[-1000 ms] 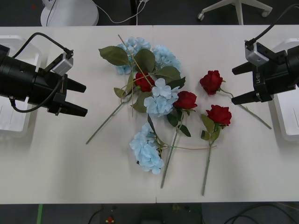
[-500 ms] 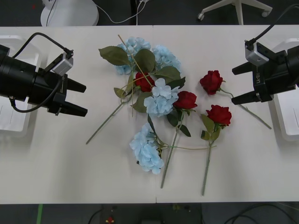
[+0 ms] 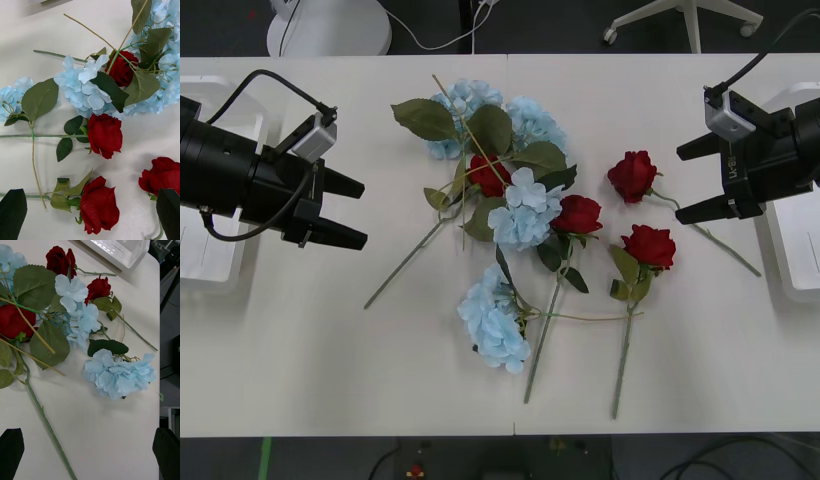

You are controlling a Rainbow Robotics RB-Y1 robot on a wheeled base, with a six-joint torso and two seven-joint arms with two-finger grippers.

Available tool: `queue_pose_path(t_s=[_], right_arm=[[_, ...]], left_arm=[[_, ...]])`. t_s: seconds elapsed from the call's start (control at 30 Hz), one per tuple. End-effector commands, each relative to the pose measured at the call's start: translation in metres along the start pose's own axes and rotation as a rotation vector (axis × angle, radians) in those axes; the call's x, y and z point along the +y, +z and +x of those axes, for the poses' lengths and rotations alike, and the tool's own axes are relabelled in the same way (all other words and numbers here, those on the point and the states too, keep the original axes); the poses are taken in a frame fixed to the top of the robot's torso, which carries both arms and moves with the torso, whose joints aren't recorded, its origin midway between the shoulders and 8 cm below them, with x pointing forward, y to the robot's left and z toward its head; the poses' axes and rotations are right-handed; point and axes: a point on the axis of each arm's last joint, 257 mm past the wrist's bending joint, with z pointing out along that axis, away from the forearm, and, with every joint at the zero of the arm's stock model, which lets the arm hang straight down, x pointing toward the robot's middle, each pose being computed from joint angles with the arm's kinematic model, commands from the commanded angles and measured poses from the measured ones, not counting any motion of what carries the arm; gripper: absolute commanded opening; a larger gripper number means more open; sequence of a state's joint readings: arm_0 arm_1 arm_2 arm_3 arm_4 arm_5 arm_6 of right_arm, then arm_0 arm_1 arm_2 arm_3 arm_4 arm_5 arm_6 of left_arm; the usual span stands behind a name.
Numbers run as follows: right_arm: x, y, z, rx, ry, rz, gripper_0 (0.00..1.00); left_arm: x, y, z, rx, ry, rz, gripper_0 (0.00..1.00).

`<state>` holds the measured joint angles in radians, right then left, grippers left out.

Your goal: Put the red flowers into the right box and the blue flowers into the left box

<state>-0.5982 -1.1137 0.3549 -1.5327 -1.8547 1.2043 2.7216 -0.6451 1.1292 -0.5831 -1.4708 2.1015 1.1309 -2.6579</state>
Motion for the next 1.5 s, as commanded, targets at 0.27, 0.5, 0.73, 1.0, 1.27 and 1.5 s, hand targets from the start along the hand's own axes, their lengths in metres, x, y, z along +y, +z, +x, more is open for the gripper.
queue_pose_path(t_s=[0.27,0.5,0.73,1.0,1.27,1.5], right_arm=[[-0.011,-0.013,-0.013,0.016,-0.034,0.030,1.00],[-0.011,-0.013,-0.013,0.016,-0.034,0.030,1.00],[-0.011,-0.013,-0.013,0.016,-0.034,0.030,1.00],[-0.011,-0.013,-0.013,0.016,-0.034,0.030,1.00],[-0.008,-0.014,0.019,0.084,-0.005,0.025,1.00],[-0.035,-0.032,0.006,0.144,-0.084,0.084,1.00]], left_arm=[[0.004,-0.009,-0.025,-0.013,0.100,-0.017,1.00],[0.004,-0.009,-0.025,-0.013,0.100,-0.017,1.00],[0.004,-0.009,-0.025,-0.013,0.100,-0.017,1.00],[0.004,-0.009,-0.025,-0.013,0.100,-0.017,1.00],[0.003,-0.006,-0.029,-0.015,0.107,-0.011,1.00],[0.017,-0.011,-0.032,0.013,0.148,-0.058,1.00]])
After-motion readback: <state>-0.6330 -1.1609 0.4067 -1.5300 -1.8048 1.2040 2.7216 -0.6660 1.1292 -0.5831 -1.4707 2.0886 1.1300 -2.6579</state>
